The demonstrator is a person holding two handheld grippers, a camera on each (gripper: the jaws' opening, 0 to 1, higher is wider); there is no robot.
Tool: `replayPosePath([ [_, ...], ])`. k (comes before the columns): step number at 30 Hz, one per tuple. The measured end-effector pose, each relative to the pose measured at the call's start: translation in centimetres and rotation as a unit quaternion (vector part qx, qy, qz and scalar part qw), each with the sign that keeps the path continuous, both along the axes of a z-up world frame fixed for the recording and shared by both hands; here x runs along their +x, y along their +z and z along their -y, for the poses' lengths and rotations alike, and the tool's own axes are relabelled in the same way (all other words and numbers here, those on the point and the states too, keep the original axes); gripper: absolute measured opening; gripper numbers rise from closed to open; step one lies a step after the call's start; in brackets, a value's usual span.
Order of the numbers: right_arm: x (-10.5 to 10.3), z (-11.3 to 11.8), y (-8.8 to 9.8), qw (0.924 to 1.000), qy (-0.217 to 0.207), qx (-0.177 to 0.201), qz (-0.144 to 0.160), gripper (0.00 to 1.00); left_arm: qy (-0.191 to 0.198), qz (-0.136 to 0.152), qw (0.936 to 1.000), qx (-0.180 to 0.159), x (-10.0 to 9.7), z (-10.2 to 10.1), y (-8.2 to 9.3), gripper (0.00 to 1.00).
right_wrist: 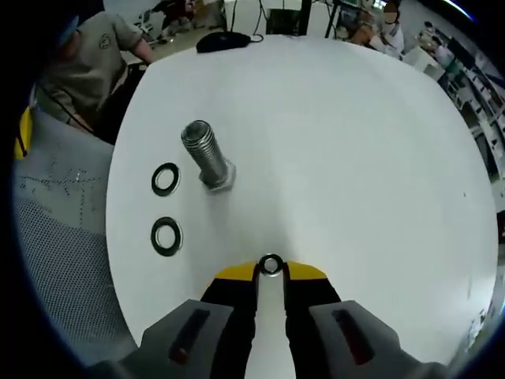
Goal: Place the washer onto the threaded stud by aligning its center hole with the stud, sliding it down to the base, and recovering from edge contact or off-axis alignment until the washer reaches the visible bottom stop.
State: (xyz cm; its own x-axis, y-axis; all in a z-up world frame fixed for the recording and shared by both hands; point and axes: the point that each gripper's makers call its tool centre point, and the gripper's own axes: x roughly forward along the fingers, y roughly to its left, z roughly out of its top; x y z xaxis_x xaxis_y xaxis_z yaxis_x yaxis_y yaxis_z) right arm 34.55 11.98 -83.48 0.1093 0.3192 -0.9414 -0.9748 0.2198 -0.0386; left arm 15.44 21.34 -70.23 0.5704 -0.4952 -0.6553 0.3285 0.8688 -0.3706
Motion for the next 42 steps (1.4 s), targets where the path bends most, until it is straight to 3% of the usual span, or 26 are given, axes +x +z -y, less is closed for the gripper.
replayPosePath([
  [15,-3.4,0.9,5.8,0.9986,0.040,0.034,0.001,0.13,0.002,0.009,0.9999,-0.005,0.1,0.0,0.3,0.00],
  [21,-4.9,2.3,7.3,0.9980,0.057,0.025,-0.007,0.13,0.000,0.012,0.9999,-0.005,0.2,0.1,0.4,0.00],
  [29,-6.3,4.1,7.7,0.9969,0.078,0.000,-0.010,0.13,0.003,0.018,0.9998,-0.008,0.3,0.0,0.6,0.00],
  [42,-6.9,5.2,5.9,0.9942,0.099,-0.041,-0.009,0.13,0.004,0.013,0.9998,-0.014,0.1,0.1,0.6,0.00],
])
